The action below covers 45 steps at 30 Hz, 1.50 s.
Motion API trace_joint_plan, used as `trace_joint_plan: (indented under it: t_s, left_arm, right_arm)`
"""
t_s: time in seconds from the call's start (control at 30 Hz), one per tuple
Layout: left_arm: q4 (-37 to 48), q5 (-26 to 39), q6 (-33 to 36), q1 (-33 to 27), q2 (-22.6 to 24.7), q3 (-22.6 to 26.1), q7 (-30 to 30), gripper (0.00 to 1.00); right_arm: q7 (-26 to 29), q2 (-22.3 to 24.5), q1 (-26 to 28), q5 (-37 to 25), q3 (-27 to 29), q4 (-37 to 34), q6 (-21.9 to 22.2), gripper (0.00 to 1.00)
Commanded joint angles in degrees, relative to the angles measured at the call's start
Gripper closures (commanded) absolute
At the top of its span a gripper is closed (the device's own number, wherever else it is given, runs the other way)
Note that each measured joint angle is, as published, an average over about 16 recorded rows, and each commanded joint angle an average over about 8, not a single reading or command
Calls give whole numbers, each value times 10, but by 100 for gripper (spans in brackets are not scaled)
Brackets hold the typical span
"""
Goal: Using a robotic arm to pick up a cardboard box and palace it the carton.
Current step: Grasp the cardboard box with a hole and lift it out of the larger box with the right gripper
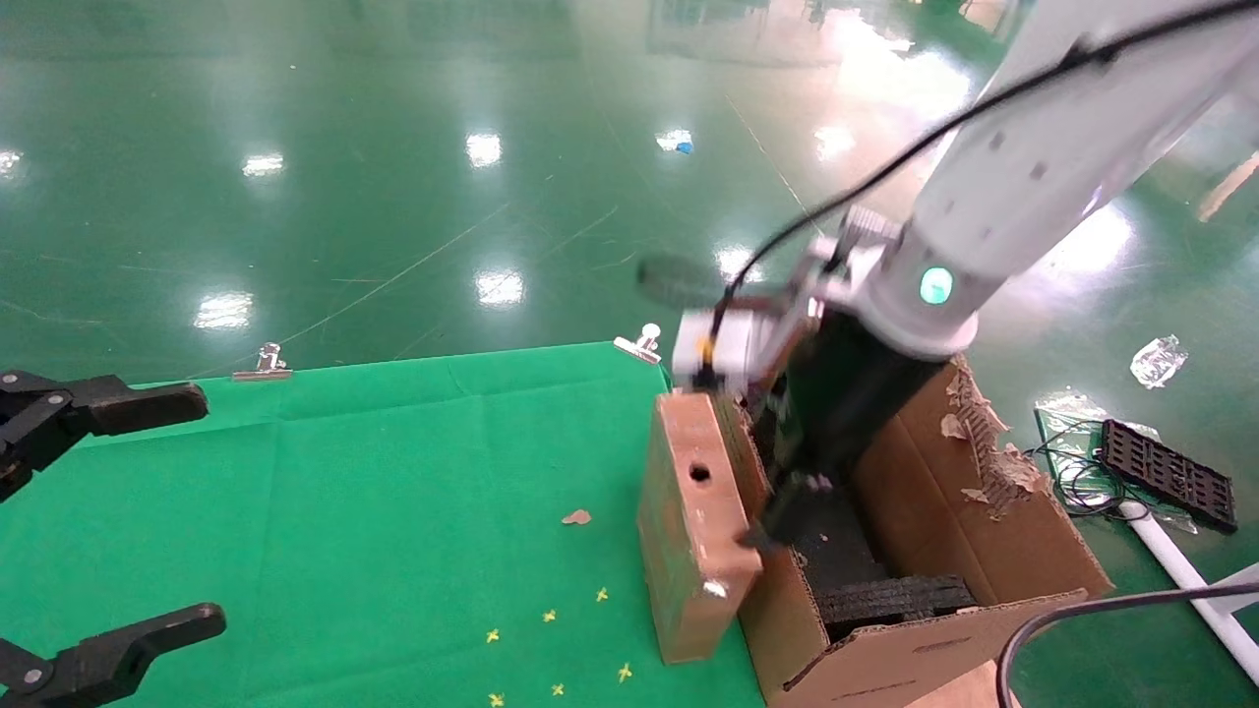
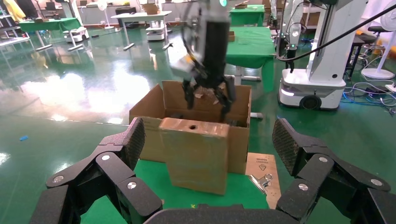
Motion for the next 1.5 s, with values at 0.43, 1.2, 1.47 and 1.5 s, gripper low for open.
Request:
trace_joint_plan:
  t_s: [0.43,1.2,1.47,1.5]
  left_arm:
    - [0,0,0,0,0,0,0,0]
    - [0,-1,0,0,0,1,0,53]
    - [0,-1,0,0,0,1,1,100]
    - [0,-1,0,0,0,1,1,100]
  right_arm:
    - [168,-31,-24,55,1,-201,16,0]
    - [163,-113,-93,64,-17,-308,1,100]
    - [168,-118,-98,65,-26,-310,-4,100]
    - [169,-118,-99,65,-27,-309,-4,100]
